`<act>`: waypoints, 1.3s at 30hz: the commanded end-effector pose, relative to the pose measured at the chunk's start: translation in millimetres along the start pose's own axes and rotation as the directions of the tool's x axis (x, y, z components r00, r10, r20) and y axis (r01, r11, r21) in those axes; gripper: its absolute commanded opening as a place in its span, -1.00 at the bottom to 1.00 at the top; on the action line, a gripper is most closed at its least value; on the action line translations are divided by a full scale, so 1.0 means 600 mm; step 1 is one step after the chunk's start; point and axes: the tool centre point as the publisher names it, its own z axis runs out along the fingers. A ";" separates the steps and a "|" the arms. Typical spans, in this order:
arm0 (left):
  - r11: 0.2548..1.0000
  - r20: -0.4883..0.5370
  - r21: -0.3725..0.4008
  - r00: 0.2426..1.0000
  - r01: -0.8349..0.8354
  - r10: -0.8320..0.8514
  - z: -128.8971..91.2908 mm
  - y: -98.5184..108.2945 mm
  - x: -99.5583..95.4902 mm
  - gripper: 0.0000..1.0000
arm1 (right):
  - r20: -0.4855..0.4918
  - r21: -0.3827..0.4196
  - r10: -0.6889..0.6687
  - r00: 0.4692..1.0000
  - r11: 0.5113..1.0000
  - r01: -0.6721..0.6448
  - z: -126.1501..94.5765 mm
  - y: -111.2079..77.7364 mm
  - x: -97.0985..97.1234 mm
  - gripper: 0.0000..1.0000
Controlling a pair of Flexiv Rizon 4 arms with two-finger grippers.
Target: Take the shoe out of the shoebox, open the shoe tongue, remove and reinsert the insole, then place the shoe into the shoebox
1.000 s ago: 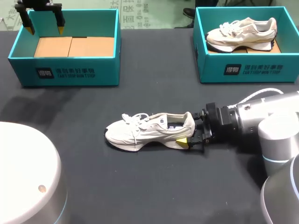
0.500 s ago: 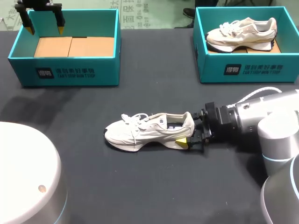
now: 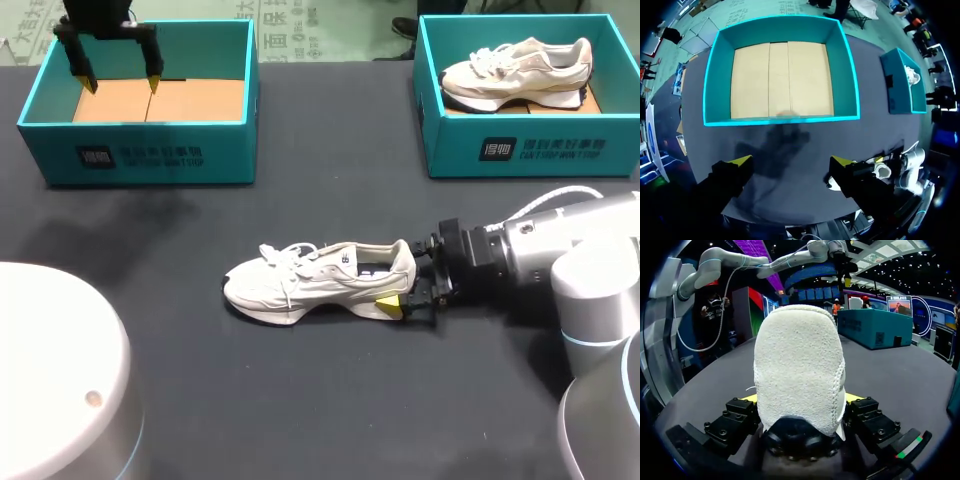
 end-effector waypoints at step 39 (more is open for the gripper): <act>0.951 0.015 -0.030 0.951 -0.308 0.308 0.060 0.254 0.345 1.00 | -0.002 0.005 0.002 1.000 1.000 -0.002 0.010 -0.001 0.000 -1.00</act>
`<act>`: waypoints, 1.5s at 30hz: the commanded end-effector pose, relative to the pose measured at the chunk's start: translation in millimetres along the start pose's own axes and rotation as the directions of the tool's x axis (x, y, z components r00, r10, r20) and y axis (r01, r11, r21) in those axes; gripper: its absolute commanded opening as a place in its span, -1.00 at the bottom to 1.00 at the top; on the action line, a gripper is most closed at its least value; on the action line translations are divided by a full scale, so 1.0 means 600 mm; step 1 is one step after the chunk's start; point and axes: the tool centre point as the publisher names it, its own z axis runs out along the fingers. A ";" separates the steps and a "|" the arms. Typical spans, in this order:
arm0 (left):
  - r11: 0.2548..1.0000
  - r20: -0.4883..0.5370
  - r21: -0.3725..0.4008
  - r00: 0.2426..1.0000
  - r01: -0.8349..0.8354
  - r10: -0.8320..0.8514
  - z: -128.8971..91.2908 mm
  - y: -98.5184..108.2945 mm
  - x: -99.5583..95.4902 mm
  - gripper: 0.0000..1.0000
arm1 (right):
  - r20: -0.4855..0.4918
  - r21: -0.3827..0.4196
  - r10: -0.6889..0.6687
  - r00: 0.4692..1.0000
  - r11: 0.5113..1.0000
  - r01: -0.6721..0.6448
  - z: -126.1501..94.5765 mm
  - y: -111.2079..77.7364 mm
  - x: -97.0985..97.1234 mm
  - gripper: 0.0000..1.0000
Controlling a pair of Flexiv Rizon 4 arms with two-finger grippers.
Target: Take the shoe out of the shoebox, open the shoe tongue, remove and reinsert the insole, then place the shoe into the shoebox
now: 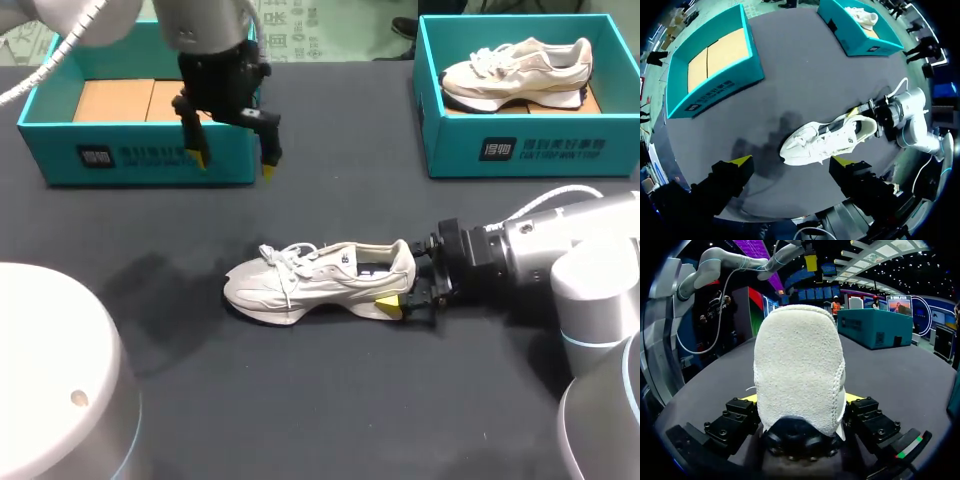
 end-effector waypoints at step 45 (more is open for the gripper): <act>0.980 0.226 -0.085 0.962 0.178 -0.155 0.147 -0.005 0.235 1.00 | -0.001 0.004 0.001 1.000 1.000 -0.001 0.009 -0.002 0.000 -1.00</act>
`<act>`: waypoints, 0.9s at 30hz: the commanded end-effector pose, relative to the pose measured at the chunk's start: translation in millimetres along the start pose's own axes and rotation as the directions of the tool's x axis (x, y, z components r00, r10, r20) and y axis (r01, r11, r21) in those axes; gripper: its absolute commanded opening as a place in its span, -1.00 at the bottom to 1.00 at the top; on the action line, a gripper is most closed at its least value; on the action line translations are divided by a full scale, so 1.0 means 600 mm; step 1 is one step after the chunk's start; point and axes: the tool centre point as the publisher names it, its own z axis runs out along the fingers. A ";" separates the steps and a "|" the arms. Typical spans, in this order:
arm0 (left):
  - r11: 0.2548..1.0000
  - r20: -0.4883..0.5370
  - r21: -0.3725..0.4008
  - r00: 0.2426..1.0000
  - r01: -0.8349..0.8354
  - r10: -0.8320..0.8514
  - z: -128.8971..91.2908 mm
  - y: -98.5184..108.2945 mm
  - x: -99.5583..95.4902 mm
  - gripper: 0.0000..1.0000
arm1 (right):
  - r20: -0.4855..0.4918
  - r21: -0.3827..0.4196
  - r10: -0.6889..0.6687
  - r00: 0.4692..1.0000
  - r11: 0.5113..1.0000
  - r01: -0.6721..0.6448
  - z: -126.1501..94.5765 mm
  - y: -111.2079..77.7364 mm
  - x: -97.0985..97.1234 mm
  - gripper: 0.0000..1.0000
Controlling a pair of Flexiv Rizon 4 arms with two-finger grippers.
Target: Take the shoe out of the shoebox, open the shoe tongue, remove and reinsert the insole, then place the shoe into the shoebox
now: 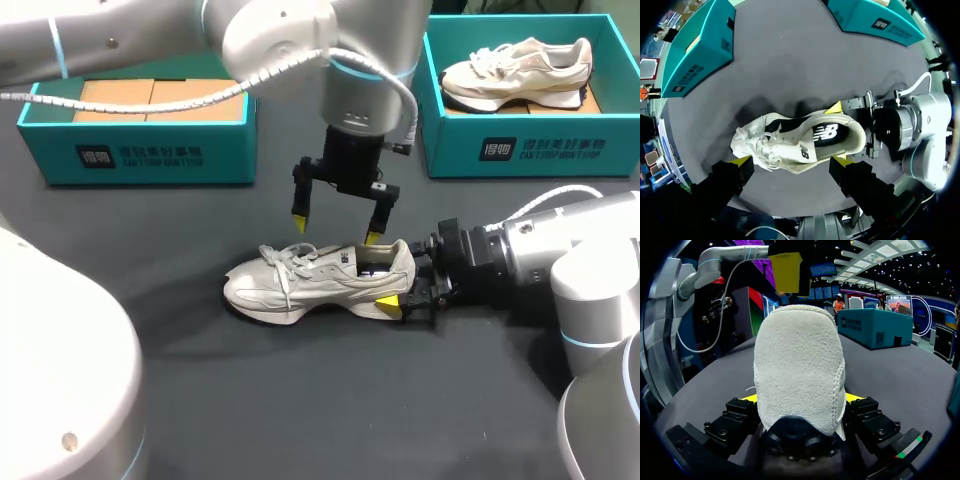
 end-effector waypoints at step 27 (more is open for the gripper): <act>0.996 0.137 -0.015 0.987 0.087 -0.084 0.062 -0.003 0.011 0.42 | -0.001 0.004 0.001 1.000 1.000 -0.001 0.009 -0.002 0.000 -1.00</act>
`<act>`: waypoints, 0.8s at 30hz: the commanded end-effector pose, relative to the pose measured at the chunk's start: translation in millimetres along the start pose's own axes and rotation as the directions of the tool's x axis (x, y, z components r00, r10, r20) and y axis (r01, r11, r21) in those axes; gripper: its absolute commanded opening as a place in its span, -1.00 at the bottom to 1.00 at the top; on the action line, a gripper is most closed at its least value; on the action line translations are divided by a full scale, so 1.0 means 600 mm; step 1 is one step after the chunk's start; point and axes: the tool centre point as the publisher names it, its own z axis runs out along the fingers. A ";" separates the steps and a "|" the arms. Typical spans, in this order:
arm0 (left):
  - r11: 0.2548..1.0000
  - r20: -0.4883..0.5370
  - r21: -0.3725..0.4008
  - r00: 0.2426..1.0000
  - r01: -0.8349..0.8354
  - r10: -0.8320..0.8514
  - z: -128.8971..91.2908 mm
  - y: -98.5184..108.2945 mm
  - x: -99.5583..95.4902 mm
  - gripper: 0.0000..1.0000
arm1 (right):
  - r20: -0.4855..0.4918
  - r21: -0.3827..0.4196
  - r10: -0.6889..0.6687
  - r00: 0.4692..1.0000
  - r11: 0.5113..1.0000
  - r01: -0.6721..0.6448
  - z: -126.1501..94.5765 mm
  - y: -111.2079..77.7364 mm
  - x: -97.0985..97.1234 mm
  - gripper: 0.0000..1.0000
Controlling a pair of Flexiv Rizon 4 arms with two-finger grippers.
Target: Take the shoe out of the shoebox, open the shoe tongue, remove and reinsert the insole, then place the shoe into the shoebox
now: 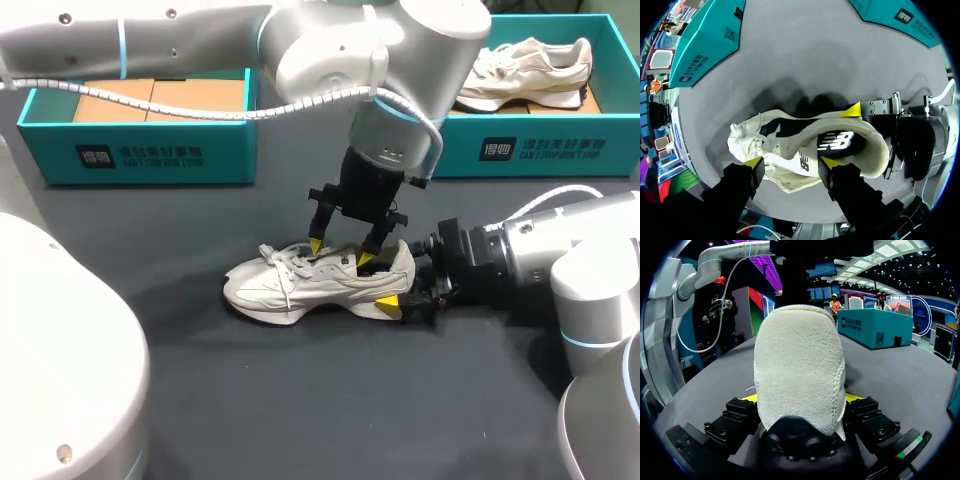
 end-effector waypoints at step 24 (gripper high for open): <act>1.000 0.071 0.006 0.997 0.003 -0.004 0.020 -0.010 0.028 0.31 | -0.001 0.004 0.001 1.000 1.000 -0.001 0.009 -0.002 0.000 -1.00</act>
